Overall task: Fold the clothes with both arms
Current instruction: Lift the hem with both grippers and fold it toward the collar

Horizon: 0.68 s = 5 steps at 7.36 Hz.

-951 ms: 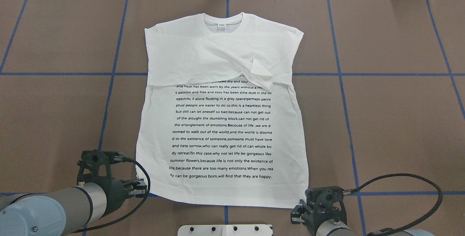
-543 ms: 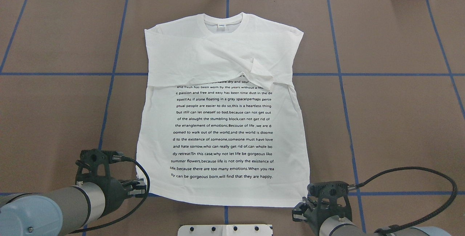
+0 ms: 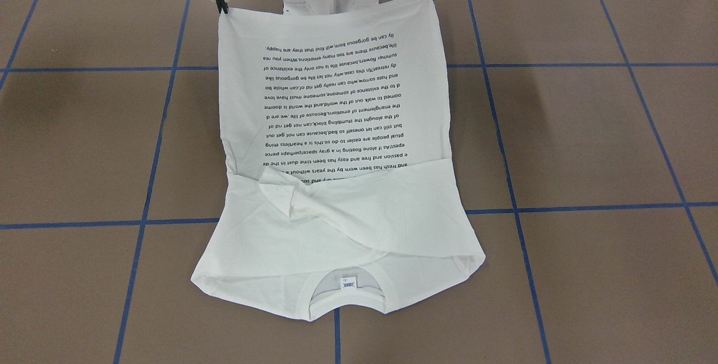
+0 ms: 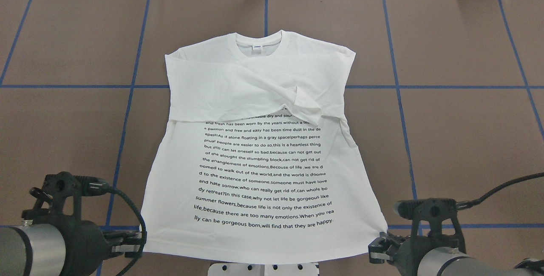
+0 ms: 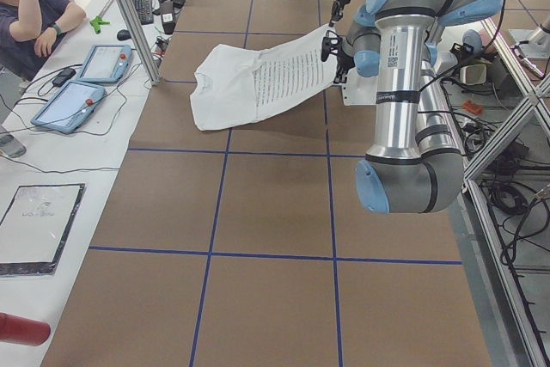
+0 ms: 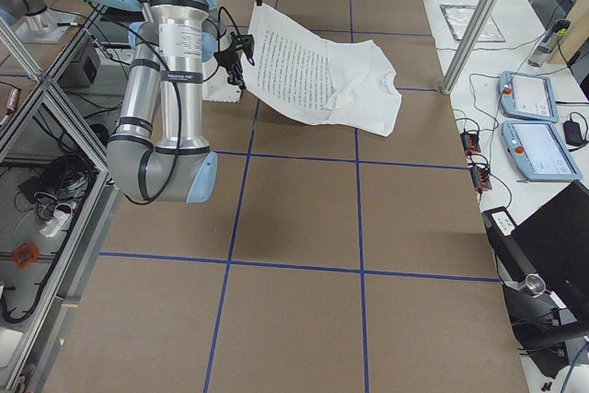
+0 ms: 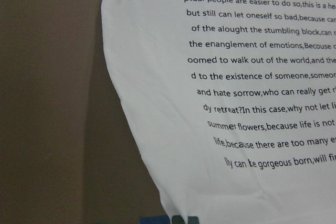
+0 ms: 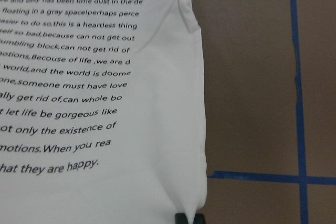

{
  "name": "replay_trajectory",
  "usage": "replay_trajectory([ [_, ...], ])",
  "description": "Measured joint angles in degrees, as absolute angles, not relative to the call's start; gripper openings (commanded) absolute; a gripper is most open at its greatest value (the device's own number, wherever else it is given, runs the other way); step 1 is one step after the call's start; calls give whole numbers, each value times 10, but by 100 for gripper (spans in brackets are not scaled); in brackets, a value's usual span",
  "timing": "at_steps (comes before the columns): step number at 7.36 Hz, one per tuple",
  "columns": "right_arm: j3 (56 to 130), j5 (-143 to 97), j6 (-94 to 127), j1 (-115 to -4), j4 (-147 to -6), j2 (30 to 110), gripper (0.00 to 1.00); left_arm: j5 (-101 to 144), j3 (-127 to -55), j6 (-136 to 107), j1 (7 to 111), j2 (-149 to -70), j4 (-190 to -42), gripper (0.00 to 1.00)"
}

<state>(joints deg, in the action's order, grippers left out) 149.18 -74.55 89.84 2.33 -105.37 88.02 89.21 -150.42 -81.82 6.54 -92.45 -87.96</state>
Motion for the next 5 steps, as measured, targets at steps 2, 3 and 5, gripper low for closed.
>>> replay_trajectory([
  [2,1519,-850,839,-88,-1151,797,0,934,-1516,-771,115,-1018,-778,0],
  [3,1496,-889,787,-156,-1193,729,0,941,-1486,-732,160,-1071,-743,0],
  [5,1419,-960,685,-295,-1229,637,0,975,-1410,-621,291,-1132,-718,0],
])
